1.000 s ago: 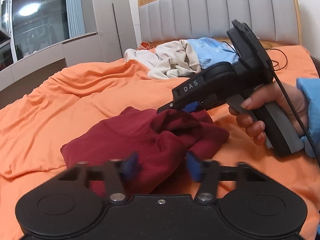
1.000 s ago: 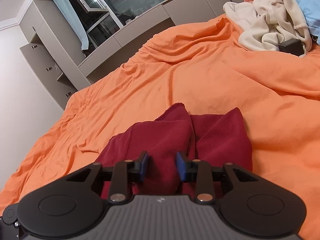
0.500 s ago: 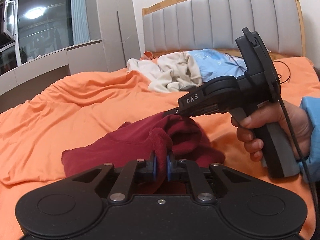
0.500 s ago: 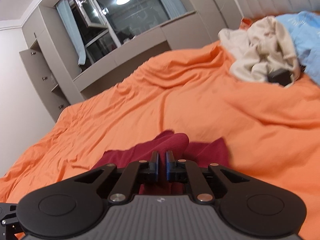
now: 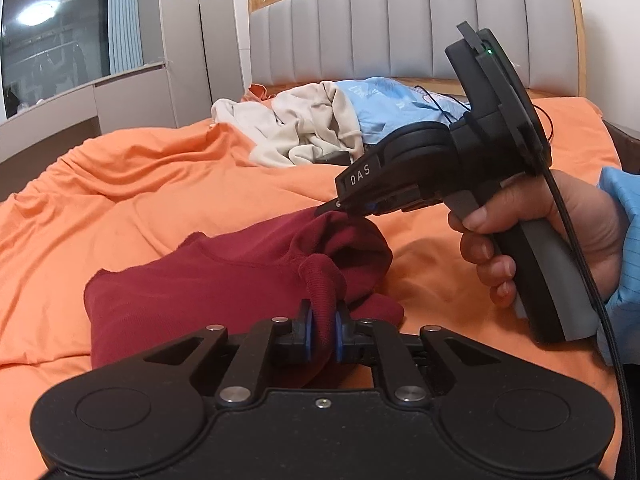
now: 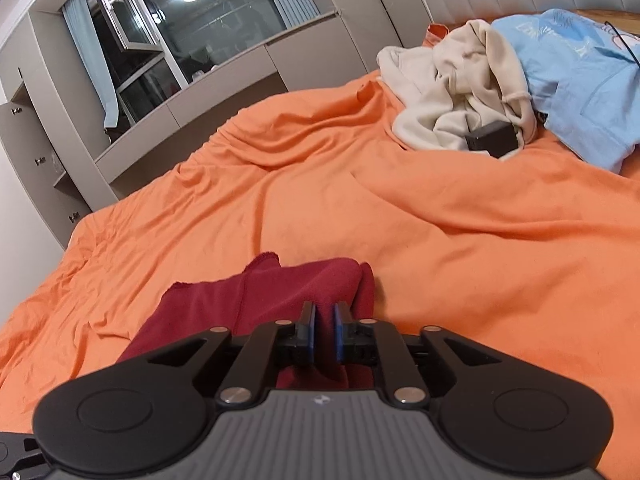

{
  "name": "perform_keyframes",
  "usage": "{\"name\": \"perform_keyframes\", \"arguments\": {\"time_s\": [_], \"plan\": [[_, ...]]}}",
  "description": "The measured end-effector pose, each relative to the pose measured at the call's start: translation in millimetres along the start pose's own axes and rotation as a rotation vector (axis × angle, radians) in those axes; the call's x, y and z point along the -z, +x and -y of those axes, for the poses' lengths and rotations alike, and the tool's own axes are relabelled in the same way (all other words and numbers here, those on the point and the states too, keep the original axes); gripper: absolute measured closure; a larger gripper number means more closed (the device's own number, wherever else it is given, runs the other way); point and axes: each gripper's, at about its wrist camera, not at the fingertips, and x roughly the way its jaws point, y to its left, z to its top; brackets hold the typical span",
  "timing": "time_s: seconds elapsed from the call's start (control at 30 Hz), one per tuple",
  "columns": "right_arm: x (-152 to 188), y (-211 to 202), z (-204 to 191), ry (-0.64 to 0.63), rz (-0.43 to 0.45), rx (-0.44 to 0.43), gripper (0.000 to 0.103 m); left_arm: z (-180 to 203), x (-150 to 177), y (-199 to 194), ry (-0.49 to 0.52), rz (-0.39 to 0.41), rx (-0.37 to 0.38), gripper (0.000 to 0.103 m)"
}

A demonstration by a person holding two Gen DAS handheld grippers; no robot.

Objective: Fold small clothes

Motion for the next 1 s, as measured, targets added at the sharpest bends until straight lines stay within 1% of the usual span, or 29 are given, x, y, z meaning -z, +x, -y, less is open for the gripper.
{"name": "perform_keyframes", "arguments": {"time_s": [0.07,0.1,0.13,0.17,0.2,0.27,0.33,0.4,0.47,0.53,0.57,0.6,0.67,0.73,0.77,0.87,0.9,1.0], "plan": [[1,0,3,0.006,-0.011,0.001,0.081,-3,0,0,-0.022,0.0,0.019,0.082],[2,-1,4,0.011,-0.012,0.001,0.073,-4,0,0,-0.031,-0.002,0.025,0.081],[2,-3,5,0.015,-0.011,0.002,0.066,-5,1,-1,-0.04,-0.002,0.028,0.075],[3,-5,7,0.017,-0.011,0.009,0.052,-6,1,-3,-0.049,-0.003,0.034,0.066],[3,-6,8,0.016,-0.013,0.016,0.046,-7,0,-4,-0.06,-0.002,0.038,0.061],[4,-8,9,0.012,-0.018,0.031,0.046,-9,0,-11,-0.091,0.012,0.042,0.037],[6,-7,10,0.01,-0.036,0.052,0.043,-13,-1,-19,-0.127,0.028,0.037,0.031],[8,-5,10,0.005,-0.054,0.078,0.035,-20,-2,-28,-0.172,0.038,0.031,0.027],[10,-6,9,-0.007,-0.054,0.113,0.028,-28,-1,-38,-0.224,0.056,0.012,0.014],[12,-8,7,-0.033,-0.054,0.156,0.021,-38,0,-47,-0.271,0.071,-0.027,0.007],[14,-8,6,-0.05,-0.056,0.183,0.017,-44,1,-51,-0.292,0.073,-0.051,0.004],[15,-9,3,-0.066,-0.055,0.208,0.013,-50,2,-54,-0.314,0.072,-0.077,0.004],[17,-13,-1,-0.092,-0.036,0.238,0.011,-63,4,-59,-0.358,0.061,-0.131,0.003],[17,-20,-5,-0.107,0.007,0.24,0.009,-76,8,-63,-0.403,0.053,-0.174,0.003],[16,-25,-7,-0.114,0.036,0.219,0.007,-84,12,-65,-0.43,0.049,-0.193,0.003],[15,-39,-17,-0.149,0.127,0.101,0.0,-101,22,-68,-0.501,0.024,-0.229,0.001],[16,-42,-22,-0.174,0.143,0.069,0.0,-105,26,-68,-0.516,0.015,-0.234,0.001],[21,-41,-39,-0.274,0.127,0.013,0.0,-111,34,-69,-0.538,-0.009,-0.228,0.001]]}}
